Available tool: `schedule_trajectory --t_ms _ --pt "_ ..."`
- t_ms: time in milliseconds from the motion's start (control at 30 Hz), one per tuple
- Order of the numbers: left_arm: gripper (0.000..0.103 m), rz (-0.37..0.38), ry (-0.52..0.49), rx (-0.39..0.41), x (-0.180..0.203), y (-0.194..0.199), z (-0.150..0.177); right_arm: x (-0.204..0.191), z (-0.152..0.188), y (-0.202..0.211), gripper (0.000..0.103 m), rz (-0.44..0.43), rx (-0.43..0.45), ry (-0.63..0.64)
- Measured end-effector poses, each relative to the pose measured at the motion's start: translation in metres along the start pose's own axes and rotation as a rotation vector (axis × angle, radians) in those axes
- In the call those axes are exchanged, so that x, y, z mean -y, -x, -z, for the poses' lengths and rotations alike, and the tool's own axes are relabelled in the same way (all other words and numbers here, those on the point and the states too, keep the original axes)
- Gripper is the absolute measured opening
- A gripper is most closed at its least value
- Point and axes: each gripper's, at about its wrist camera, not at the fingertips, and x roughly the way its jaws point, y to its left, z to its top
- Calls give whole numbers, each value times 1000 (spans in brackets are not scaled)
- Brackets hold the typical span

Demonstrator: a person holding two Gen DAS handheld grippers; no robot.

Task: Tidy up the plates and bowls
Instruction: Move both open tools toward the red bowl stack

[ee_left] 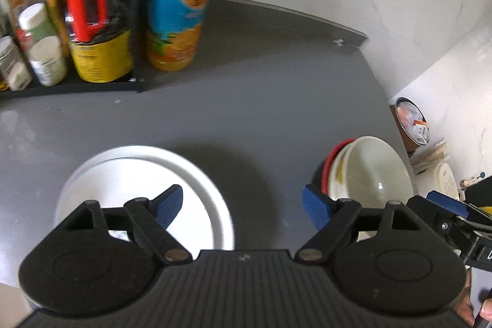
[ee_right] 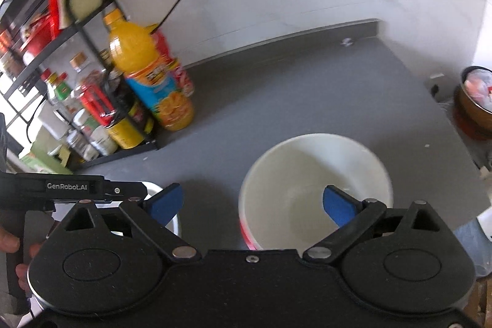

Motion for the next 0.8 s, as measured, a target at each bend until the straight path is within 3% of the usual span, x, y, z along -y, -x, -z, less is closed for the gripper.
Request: schedule_trajectory --t_ms 533,800 --pt "83 -9 -23 -54 77 -54 0 88 2 -8 97 64 -58 -87" --pt "79 -27 23 -112 96 -89 6 121 7 -37 75 35 -152 -93"
